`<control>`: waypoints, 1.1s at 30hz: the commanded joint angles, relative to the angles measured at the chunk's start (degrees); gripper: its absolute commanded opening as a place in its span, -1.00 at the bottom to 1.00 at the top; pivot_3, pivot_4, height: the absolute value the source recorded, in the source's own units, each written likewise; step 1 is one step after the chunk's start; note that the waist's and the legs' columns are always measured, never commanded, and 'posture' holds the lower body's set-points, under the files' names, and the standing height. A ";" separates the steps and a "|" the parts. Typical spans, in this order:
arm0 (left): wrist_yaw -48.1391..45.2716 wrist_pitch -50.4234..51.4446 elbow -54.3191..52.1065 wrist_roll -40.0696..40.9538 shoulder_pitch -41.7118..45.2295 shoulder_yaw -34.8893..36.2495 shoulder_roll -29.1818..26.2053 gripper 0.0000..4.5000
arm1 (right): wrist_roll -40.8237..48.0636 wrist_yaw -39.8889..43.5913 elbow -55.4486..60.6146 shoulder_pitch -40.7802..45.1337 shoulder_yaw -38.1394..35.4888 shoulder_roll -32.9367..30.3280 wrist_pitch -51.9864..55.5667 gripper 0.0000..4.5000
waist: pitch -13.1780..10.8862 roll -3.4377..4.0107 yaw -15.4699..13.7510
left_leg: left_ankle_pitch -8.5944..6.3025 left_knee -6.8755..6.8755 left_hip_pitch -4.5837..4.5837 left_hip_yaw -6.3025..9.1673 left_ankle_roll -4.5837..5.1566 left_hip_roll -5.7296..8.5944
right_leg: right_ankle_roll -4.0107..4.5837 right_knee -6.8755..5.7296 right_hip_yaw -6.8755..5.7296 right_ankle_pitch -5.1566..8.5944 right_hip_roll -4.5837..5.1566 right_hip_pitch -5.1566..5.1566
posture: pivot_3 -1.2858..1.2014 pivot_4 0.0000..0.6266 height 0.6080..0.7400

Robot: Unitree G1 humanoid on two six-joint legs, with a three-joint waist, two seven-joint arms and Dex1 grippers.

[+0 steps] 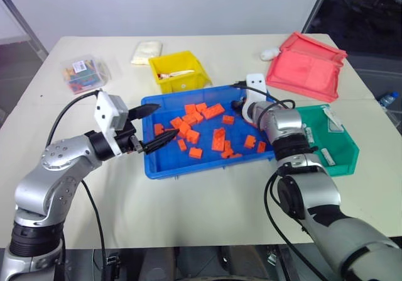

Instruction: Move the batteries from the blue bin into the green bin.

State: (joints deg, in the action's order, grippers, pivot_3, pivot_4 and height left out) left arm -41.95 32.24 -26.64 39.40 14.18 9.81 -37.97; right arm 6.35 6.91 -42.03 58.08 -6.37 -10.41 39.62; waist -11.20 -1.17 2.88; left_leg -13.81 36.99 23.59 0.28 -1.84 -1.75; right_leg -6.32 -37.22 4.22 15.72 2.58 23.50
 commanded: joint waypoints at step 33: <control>-28.21 -3.49 20.25 -2.08 21.23 -10.90 -2.49 1.00 | 22.56 11.87 74.98 -23.16 -19.33 -35.80 52.88 -0.96 | -0.02 0.04 -0.39 | 0.03 0.08 0.90 -0.02 -0.03 0.02 | -0.02 -0.07 0.02 0.00 -0.03 0.90 | 0.03 -0.52 1.00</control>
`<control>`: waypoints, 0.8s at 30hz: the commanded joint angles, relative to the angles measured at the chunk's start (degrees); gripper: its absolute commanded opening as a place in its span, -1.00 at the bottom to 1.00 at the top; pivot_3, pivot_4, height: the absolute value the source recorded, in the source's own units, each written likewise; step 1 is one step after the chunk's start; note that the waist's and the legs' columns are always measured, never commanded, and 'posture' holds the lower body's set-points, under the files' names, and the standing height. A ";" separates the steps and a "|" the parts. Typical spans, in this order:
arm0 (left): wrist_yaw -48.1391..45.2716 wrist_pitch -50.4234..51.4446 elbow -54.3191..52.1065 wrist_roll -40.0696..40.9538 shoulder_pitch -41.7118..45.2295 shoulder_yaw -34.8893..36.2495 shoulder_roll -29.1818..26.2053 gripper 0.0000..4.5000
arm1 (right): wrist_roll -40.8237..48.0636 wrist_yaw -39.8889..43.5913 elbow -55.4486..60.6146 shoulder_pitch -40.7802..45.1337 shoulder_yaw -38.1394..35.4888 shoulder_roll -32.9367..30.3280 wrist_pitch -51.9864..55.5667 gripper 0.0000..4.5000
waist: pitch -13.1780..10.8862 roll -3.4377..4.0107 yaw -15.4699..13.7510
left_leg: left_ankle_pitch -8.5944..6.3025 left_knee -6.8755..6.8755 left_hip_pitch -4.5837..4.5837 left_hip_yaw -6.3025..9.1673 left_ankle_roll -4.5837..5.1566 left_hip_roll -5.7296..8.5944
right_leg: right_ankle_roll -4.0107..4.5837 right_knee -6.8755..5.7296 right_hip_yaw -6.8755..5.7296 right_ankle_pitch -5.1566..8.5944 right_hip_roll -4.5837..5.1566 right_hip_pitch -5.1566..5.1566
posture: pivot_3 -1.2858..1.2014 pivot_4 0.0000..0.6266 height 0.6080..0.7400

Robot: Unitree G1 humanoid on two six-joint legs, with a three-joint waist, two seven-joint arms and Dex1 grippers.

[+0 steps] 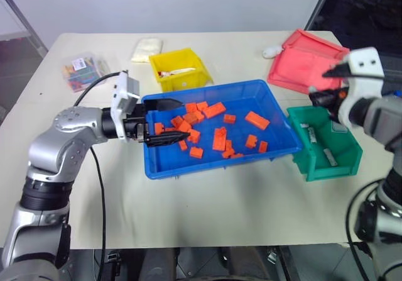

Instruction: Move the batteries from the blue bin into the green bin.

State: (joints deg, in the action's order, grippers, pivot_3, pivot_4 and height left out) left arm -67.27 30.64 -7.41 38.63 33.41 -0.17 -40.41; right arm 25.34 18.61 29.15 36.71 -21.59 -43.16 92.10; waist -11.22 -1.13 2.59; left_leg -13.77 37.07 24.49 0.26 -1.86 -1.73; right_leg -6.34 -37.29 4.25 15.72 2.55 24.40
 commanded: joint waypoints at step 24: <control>11.35 -8.31 8.22 -6.22 3.15 11.28 3.87 1.00 | 1.27 -4.97 -17.02 -3.42 -9.57 -8.68 -26.80 0.98 | 0.02 -0.03 -0.22 | 0.01 0.10 -0.01 0.01 0.00 0.00 | -0.02 -0.06 0.00 -0.01 0.01 -0.02 | 0.03 -0.52 1.00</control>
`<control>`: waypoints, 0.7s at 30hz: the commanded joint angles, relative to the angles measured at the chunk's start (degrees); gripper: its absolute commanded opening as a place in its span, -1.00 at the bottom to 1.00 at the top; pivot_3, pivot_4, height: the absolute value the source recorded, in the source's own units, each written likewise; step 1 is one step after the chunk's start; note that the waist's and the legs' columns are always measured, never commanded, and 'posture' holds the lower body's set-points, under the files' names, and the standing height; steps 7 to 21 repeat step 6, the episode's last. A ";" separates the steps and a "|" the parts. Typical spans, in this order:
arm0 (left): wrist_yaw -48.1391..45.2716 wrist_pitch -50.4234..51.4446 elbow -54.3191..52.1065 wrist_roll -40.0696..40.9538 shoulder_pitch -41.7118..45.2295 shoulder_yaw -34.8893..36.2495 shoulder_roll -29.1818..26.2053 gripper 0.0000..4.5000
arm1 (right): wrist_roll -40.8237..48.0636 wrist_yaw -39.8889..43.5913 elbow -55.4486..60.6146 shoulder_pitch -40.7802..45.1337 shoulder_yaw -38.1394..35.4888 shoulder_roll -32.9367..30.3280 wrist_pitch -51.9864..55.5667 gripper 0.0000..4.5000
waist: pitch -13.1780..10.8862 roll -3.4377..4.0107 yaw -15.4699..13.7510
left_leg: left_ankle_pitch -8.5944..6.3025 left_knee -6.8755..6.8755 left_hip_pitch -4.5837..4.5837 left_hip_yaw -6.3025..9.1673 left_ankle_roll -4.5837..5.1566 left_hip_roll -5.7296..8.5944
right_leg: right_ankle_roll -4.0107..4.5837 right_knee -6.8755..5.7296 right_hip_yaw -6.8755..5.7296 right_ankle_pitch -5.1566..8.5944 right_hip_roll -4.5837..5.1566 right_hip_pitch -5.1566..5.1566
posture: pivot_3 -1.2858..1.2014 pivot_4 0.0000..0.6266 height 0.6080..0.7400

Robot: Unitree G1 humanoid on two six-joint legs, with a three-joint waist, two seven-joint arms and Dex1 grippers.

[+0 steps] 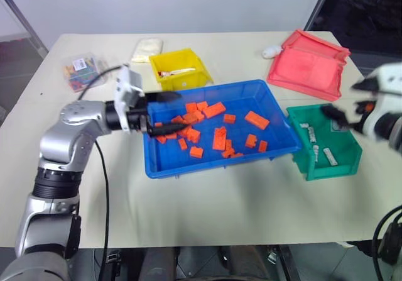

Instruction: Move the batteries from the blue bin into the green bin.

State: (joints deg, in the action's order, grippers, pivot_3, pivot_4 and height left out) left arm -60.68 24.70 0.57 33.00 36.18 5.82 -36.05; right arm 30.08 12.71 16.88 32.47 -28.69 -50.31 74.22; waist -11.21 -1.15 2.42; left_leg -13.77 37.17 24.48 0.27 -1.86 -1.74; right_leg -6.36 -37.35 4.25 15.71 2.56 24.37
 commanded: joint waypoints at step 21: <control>14.97 -3.64 -1.35 -4.29 -6.93 13.60 -3.28 1.00 | -7.63 6.85 -18.74 -3.56 -5.97 -3.33 -26.83 0.98 | 0.01 -0.02 -0.12 | 0.00 -0.04 0.01 -0.05 0.00 0.01 | 0.00 0.03 0.02 0.00 0.06 0.00 | 0.03 -0.52 1.00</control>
